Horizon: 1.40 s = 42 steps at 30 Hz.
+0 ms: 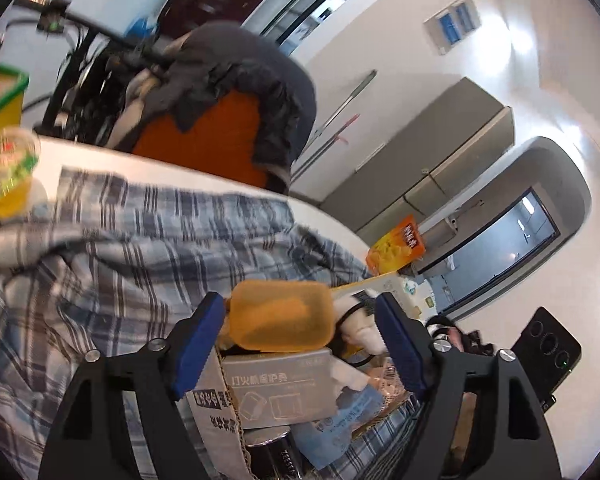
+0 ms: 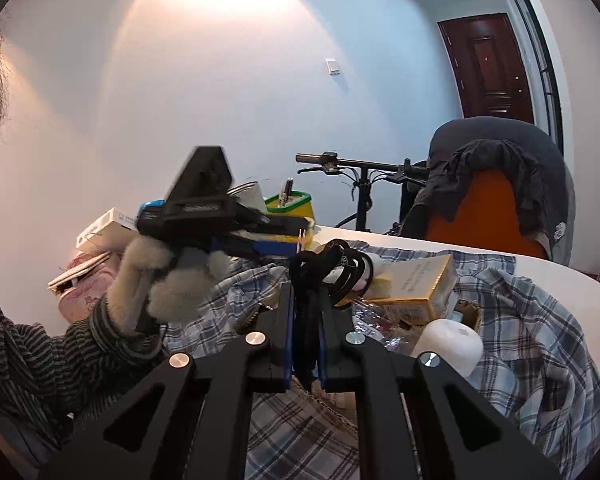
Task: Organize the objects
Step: 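Carry the soap bar over the box and open the left gripper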
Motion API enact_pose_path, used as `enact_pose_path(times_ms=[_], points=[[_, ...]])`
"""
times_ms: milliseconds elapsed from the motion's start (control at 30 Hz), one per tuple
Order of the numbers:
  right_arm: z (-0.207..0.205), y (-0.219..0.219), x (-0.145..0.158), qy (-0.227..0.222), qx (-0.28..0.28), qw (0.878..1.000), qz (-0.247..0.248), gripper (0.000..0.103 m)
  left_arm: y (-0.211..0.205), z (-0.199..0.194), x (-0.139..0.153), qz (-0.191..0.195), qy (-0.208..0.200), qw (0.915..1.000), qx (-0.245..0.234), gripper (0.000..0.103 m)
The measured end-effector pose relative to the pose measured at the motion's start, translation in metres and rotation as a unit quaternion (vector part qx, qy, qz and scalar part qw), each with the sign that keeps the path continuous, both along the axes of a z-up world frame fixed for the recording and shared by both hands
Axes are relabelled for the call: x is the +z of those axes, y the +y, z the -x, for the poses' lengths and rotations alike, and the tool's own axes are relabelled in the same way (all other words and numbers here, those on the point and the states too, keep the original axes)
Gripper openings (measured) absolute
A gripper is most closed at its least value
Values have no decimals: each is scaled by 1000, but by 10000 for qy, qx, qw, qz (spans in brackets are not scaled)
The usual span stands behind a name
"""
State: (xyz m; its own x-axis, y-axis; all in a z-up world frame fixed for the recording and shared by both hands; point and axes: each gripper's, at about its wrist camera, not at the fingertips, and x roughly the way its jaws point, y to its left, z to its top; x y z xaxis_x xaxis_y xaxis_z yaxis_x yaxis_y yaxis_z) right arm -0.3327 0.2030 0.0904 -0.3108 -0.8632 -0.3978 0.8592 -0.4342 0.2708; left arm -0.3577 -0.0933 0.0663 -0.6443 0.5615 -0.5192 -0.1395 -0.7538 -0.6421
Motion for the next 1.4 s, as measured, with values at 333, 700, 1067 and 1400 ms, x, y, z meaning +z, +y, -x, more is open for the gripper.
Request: enact_pose_path(times_ms=[333,700,1067,1400], points=[[-8,-5,5,760,-598,9944,-420,9,13,-61,46,1402,1251,9806,555,85],[0,-20,0,1053,-1196,9836,-850,9,14,-160,11,2177,1799,9528,1116,103],[3,-27,-6,1176,-1544,9753,-1057,77,16,-168,-7,2303,1826,9496,1088,103],[-7,-11,11,1257,-1765,9733,-754,88,25,-169,-7,2417,1832,9476,999,103]])
